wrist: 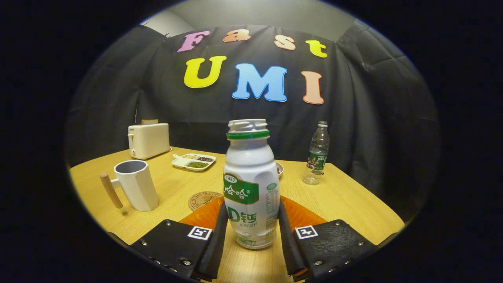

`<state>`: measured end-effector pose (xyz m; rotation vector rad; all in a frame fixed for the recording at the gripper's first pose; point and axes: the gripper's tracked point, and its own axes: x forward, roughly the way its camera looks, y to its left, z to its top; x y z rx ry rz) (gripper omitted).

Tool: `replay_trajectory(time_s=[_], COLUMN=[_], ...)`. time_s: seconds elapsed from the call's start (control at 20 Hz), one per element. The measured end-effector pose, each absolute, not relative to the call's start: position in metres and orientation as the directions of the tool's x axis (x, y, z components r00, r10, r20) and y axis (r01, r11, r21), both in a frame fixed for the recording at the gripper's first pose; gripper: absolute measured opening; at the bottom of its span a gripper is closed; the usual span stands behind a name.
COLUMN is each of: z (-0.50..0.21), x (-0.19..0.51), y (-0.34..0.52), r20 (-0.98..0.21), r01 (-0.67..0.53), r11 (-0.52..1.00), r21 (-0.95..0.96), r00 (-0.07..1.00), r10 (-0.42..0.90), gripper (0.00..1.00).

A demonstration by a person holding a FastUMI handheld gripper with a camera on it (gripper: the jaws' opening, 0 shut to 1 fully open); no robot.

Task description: Take the bottle from table, then pour the juice into the cup, finally place the bottle on the coaster

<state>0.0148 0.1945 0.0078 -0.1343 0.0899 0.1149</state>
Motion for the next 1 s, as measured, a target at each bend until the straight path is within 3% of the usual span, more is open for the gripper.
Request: replay_trajectory(time_s=[0.4,1.0], z=[0.045,0.088], x=[0.016,0.012], y=[0.209,0.262], r20=[-0.019,0.153], r01=[-0.062,0.061], r11=[0.901,0.596], r21=[-0.429,-0.8], r00=[0.998,0.983], r10=[0.06,0.105], gripper=[0.62,0.62])
